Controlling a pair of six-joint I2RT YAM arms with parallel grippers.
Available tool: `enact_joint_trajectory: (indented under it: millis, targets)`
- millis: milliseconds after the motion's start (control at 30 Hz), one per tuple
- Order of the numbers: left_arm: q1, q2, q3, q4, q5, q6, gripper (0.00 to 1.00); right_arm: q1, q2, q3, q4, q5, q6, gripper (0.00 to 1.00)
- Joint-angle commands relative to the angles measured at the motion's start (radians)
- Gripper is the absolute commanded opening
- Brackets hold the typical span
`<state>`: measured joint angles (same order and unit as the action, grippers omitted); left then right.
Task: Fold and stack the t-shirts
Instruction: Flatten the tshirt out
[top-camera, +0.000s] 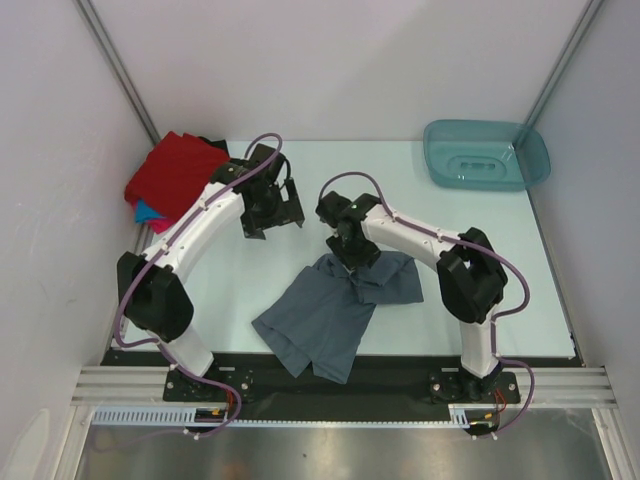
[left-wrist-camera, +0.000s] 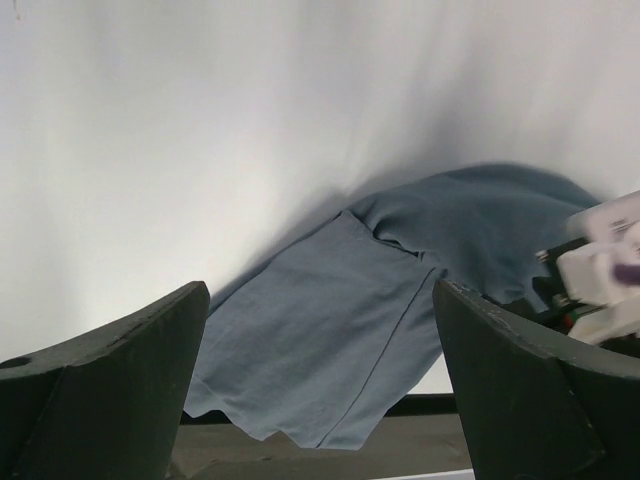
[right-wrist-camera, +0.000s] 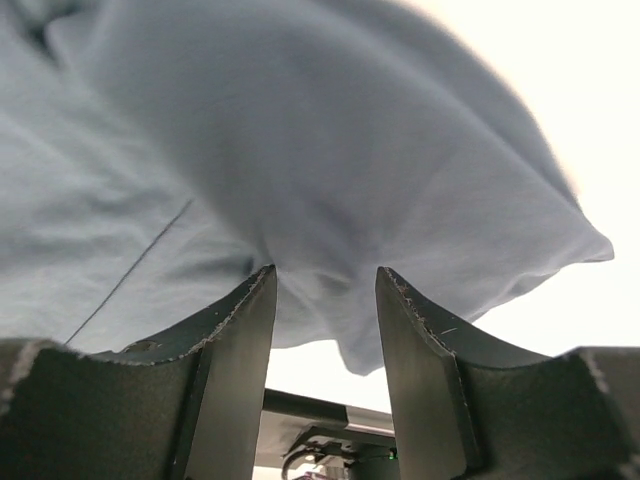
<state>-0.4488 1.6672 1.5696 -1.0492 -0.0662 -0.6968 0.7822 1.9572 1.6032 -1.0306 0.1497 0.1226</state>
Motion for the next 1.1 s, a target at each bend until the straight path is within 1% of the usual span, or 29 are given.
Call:
enact_joint_trajectory:
  millis: [0,100,167,200,233,300,333,367,400,433,500,533,600,667,733,900,1000,1067]
  targets:
    - [0.007,-0.034,0.006,0.04,0.031,0.033,1.0,0.026,-0.004,0.034,-0.022,0.016,0.012,0.5]
    - [0.007,-0.038,-0.003,0.063,0.051,0.039,1.0,0.028,0.028,0.035,-0.017,0.037,0.009,0.48]
    - [0.009,-0.038,-0.011,0.075,0.059,0.043,1.0,0.026,0.052,0.046,-0.016,0.044,0.014,0.39]
    - [0.01,-0.037,-0.01,0.077,0.081,0.046,1.0,0.026,0.06,0.06,-0.019,0.048,0.012,0.31]
    - [0.01,-0.029,-0.008,0.077,0.088,0.049,1.0,0.025,0.075,0.07,-0.022,0.048,0.012,0.18]
    - [0.013,-0.023,-0.005,0.074,0.1,0.056,1.0,0.02,0.088,0.092,-0.032,0.06,0.014,0.07]
    - [0.015,-0.021,-0.003,0.075,0.103,0.059,1.0,0.02,0.092,0.116,-0.036,0.066,0.017,0.0]
    - [0.018,-0.018,-0.002,0.08,0.109,0.065,1.0,0.016,0.1,0.126,-0.037,0.074,0.018,0.0]
    - [0.024,-0.02,0.007,0.084,0.124,0.077,1.0,-0.051,0.1,0.192,-0.04,0.12,0.055,0.0]
    - [0.025,-0.02,0.007,0.084,0.124,0.077,1.0,-0.052,0.1,0.208,-0.04,0.12,0.066,0.0]
    - [0.027,-0.024,0.013,0.086,0.131,0.085,0.99,-0.092,0.101,0.244,-0.042,0.146,0.086,0.0]
    - [0.028,-0.027,0.012,0.086,0.141,0.086,0.98,-0.142,0.103,0.26,-0.042,0.154,0.092,0.0]
    - [0.028,-0.035,0.012,0.095,0.152,0.092,0.96,-0.191,0.118,0.316,-0.043,0.194,0.109,0.0]
    - [0.028,-0.041,0.01,0.097,0.17,0.098,0.95,-0.267,0.137,0.374,-0.046,0.211,0.12,0.0]
    - [0.028,-0.046,0.01,0.104,0.189,0.106,0.94,-0.338,0.178,0.409,-0.048,0.209,0.118,0.0]
    - [0.028,-0.044,0.02,0.123,0.236,0.135,0.93,-0.435,0.284,0.504,-0.088,0.229,0.109,0.0]
    - [0.028,-0.04,0.024,0.129,0.25,0.151,0.93,-0.483,0.333,0.517,-0.095,0.243,0.11,0.0]
    - [0.028,-0.029,0.033,0.127,0.255,0.167,0.95,-0.514,0.354,0.526,-0.106,0.246,0.12,0.07]
